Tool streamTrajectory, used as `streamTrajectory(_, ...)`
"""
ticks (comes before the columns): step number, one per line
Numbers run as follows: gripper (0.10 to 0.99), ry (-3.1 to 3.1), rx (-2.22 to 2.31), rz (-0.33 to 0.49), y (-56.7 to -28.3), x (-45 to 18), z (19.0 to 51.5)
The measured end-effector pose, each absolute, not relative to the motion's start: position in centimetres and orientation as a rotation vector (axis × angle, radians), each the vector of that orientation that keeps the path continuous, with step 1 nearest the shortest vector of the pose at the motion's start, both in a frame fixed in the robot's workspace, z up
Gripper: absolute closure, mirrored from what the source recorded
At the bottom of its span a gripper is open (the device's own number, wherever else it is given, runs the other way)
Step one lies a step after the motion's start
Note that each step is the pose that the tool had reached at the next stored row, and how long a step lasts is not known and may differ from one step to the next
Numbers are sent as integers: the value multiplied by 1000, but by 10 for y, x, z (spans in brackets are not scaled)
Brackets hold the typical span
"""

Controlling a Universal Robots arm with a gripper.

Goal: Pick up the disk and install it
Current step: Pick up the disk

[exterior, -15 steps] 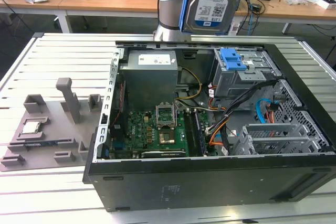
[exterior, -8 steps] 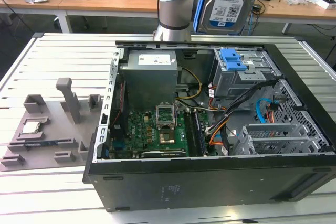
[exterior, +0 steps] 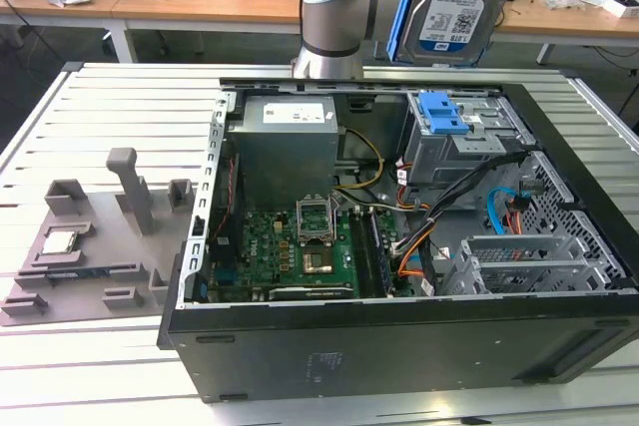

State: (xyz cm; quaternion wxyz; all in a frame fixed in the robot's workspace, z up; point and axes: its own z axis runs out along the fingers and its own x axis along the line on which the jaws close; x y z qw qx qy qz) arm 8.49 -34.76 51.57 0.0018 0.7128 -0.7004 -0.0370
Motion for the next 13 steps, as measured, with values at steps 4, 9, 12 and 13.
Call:
streamTrajectory(4,725,-2198,2237,-116,-348,85,516)
streamTrajectory(9,725,-2198,2237,-116,-357,85,516)
streamTrajectory(12,725,-2198,2237,-116,-364,85,516)
streamTrajectory(13,725,-2198,2237,-116,-366,85,516)
